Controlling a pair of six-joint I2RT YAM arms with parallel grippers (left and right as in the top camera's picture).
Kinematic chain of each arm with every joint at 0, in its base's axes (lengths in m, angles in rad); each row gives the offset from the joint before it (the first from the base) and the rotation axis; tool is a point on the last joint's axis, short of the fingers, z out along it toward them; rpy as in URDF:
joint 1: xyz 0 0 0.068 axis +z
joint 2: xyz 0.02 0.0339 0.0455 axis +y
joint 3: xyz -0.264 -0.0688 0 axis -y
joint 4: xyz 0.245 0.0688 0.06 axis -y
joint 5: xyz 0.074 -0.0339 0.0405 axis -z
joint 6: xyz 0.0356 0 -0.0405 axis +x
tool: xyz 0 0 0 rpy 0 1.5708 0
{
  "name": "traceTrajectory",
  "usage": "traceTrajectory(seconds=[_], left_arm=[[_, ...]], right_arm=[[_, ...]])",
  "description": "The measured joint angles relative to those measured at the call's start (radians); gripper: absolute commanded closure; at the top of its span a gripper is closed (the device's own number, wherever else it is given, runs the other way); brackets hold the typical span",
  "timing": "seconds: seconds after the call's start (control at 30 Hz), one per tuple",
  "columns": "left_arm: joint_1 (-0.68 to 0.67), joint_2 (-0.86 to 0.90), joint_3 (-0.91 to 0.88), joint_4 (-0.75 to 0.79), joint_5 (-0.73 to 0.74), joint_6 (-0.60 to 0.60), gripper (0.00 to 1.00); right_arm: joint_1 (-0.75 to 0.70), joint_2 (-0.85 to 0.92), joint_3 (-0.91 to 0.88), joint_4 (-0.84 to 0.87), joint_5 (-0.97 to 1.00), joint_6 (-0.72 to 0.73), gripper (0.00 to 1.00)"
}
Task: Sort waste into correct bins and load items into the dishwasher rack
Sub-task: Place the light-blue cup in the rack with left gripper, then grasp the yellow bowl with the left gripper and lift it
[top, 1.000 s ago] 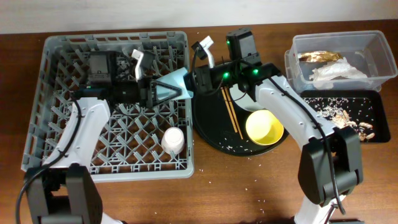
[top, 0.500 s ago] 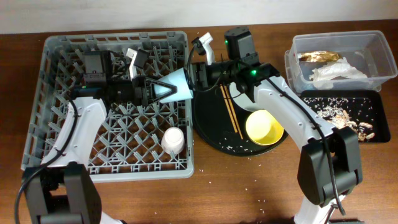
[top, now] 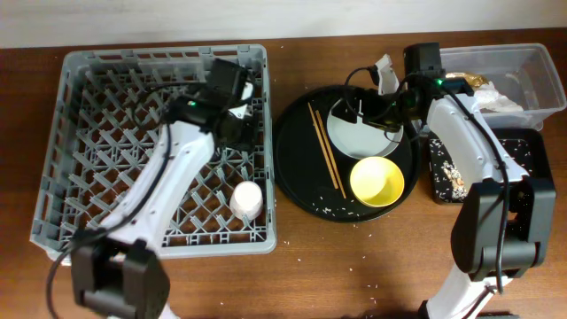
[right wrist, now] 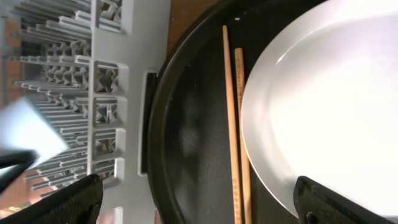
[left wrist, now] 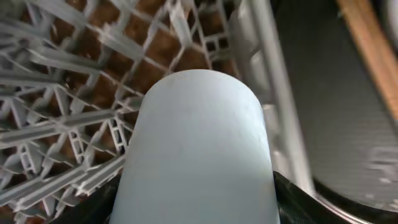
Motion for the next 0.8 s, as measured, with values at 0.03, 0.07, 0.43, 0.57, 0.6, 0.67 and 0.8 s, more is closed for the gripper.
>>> traceTrajectory(seconds=[0.03, 0.07, 0.43, 0.57, 0.6, 0.67, 0.8], left_arm=[[-0.007, 0.042, 0.001, -0.020, -0.019, 0.003, 0.60], [-0.011, 0.089, 0.000, -0.036, -0.028, 0.003, 0.53], [-0.011, 0.111, 0.283, -0.141, 0.091, 0.007, 0.11], [-0.016, 0.112, 0.296, -0.164, 0.251, -0.072, 0.20], [-0.023, 0.112, 0.296, -0.166, 0.260, -0.097, 0.21], [-0.110, 0.115, 0.297, -0.137, 0.281, -0.158, 0.22], [-0.313, 0.317, 0.306, 0.111, 0.278, -0.283, 0.23]], right_arm=[[0.000, 0.000, 0.000, -0.013, 0.016, -0.010, 0.01], [0.000, 0.000, 0.000, -0.016, 0.023, -0.013, 0.01], [0.001, -0.079, 0.197, -0.267, 0.226, -0.017, 0.10], [0.001, -0.190, 0.227, -0.504, 0.463, 0.038, 0.25], [0.001, -0.186, 0.214, -0.514, 0.480, 0.050, 0.21], [-0.016, -0.182, 0.191, -0.508, 0.511, 0.097, 0.16], [-0.185, -0.186, 0.189, -0.491, 0.511, 0.140, 0.16]])
